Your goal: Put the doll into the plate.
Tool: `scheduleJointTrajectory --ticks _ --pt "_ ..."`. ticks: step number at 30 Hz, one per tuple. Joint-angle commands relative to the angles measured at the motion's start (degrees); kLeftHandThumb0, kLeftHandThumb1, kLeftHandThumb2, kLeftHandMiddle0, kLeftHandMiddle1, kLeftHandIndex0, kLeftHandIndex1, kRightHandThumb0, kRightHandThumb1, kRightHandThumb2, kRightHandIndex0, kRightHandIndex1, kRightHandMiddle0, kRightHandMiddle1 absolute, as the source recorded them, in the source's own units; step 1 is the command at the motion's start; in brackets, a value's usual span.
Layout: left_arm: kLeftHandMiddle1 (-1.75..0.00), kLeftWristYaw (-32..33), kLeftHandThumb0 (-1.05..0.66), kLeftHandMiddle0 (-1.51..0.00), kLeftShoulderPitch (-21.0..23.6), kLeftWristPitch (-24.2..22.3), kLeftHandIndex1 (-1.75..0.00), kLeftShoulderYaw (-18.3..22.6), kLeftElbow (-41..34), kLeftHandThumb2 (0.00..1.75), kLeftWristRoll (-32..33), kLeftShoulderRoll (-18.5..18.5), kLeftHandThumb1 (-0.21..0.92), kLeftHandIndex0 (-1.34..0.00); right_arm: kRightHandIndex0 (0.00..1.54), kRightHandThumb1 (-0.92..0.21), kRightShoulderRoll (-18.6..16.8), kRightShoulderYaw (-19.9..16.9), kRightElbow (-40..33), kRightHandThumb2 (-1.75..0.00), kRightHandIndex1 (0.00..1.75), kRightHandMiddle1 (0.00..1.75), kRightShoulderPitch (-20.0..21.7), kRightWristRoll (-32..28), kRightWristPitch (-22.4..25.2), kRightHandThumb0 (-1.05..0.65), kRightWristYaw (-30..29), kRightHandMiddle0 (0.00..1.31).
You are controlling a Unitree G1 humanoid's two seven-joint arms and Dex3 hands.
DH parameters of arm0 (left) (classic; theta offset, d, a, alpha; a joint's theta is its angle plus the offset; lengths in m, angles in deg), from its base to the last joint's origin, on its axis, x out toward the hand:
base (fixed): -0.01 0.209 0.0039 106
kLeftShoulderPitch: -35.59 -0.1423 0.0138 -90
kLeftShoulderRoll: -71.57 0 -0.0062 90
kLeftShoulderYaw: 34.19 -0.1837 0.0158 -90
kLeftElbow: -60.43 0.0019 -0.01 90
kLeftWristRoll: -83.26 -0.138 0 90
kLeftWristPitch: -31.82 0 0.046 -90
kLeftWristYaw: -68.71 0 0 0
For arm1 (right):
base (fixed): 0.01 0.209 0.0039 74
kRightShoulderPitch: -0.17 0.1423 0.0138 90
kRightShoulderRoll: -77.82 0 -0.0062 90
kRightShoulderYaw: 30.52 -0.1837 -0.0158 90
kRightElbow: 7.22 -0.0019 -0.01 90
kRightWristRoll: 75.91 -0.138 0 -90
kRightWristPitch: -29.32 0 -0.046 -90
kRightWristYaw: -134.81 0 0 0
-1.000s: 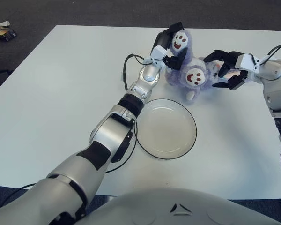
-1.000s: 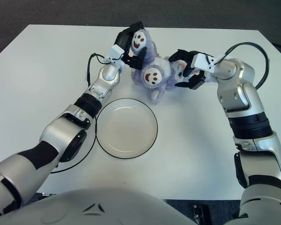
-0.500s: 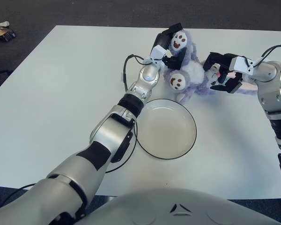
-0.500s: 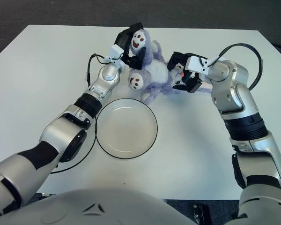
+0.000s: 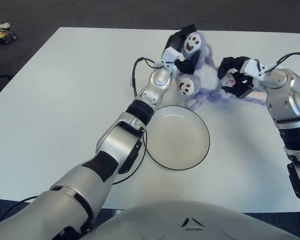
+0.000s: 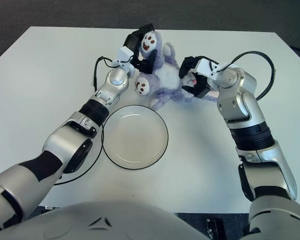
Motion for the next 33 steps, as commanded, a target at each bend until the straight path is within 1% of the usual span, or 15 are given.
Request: scheduleJointTrajectory --ticks 1,6,12,14,15,16,17,18,19,20,21,23,24,26,33 --pt "-1.75 0.53 0.53 -0.73 -4.22 -0.59 -1.75 0.22 -1.51 1.5 1.2 -11.83 0.17 -0.98 0.87 -0.04 0.33 0.99 -0.22 -1.58 1.67 1.67 -1.14 2.0 -1.38 0.0 -2.17 0.6" --pt "-1.75 1.1 0.53 -0.73 -4.41 -0.23 -1.75 -0.04 -1.6 1.49 0.72 -11.67 0.17 -0.98 0.87 0.0 2.43 1.98 -0.4 -1.64 1.73 1.64 -0.53 5.29 -4.16 -0.01 -4.16 0.65" --pt "-1.75 0.72 0.52 -0.72 -4.58 -0.33 -1.75 0.08 -1.8 1.49 1.32 -11.62 0.17 -0.98 0.89 0.04 1.79 0.33 -1.24 -1.66 1.74 1.59 -1.52 6.25 -4.73 -0.02 -6.93 0.71" --pt "-1.75 0.68 0.52 -0.72 -4.65 -0.31 -1.75 0.11 -1.9 1.49 1.48 -11.62 0.17 -0.98 0.8 -0.01 1.77 -0.07 -1.29 -1.64 1.75 1.66 -1.77 6.55 -5.41 -0.01 -7.97 0.69" --pt "-1.75 0.77 0.52 -0.72 -4.68 -0.3 -1.75 0.06 -1.95 1.49 1.39 -11.58 0.18 -0.98 0.74 -0.05 1.97 -0.04 -0.86 -1.6 1.75 1.69 -1.72 6.95 -6.21 -0.01 -8.78 0.67" --pt "-1.75 0.85 0.52 -0.72 -4.7 -0.3 -1.75 0.0 -1.98 1.49 1.32 -11.54 0.18 -0.98 0.76 -0.05 2.12 0.05 -0.51 -1.61 1.75 1.68 -1.66 7.22 -6.78 0.11 -9.32 0.53" --pt "-1.75 0.97 0.52 -0.72 -4.71 -0.35 -1.75 -0.1 -2.02 1.49 1.18 -11.48 0.18 -0.98 0.8 -0.03 2.4 0.55 0.55 -1.64 1.75 1.65 -1.19 7.87 -7.68 0.29 -10.03 0.34" --pt "-1.75 1.03 0.52 -0.72 -4.71 -0.39 -1.75 -0.16 -2.06 1.49 1.1 -11.41 0.18 -0.98 0.92 -0.13 2.56 0.92 1.33 -1.4 1.75 1.46 -0.84 8.33 -8.32 -0.06 -10.51 0.22" --pt "-1.75 1.07 0.52 -0.72 -4.71 -0.43 -1.75 -0.21 -2.1 1.49 1.04 -11.36 0.18 -0.98 0.97 -0.18 2.72 1.42 2.32 -1.28 1.75 1.38 -0.32 8.88 -9.0 -0.2 -10.91 0.17" --pt "-1.75 1.08 0.52 -0.72 -4.72 -0.46 -1.75 -0.25 -2.14 1.49 1.02 -11.31 0.18 -0.98 1.03 -0.28 2.79 1.73 3.0 -1.07 1.75 1.22 0.02 9.26 -9.5 -0.42 -11.18 0.11" --pt "-1.75 1.1 0.52 -0.72 -4.73 -0.51 -1.75 -0.29 -2.17 1.49 0.97 -11.26 0.18 -0.97 1.07 -0.35 3.04 2.13 3.6 -0.93 1.75 1.11 0.3 9.84 -10.2 -0.57 -11.34 0.07" --pt "-1.75 1.15 0.52 -0.72 -4.73 -0.62 -1.75 -0.36 -2.22 1.49 0.9 -11.17 0.17 -0.97 1.11 -0.45 3.48 2.53 4.22 -0.76 1.75 0.94 0.49 10.83 -11.41 -0.73 -11.58 0.04" --pt "-1.75 1.22 0.52 -0.72 -4.73 -0.72 -1.75 -0.43 -2.26 1.49 0.8 -11.11 0.17 -0.97 1.11 -0.51 3.8 2.6 4.45 -0.67 1.75 0.83 0.53 11.28 -12.09 -0.8 -11.76 0.02" --pt "-1.75 1.27 0.52 -0.72 -4.76 -0.83 -1.75 -0.5 -2.34 1.49 0.72 -11.02 0.17 -0.97 1.12 -0.58 3.97 2.54 4.74 -0.57 1.75 0.71 0.56 11.8 -12.88 -0.88 -11.95 0.01" --pt "-1.75 1.13 0.53 -0.73 -5.11 -1.39 -1.75 -0.59 -2.9 1.5 0.83 -10.98 0.17 -0.99 1.17 -0.64 5.38 0.76 3.87 -0.49 1.75 0.66 -0.73 12.01 -16.22 -0.94 -12.65 0.0"
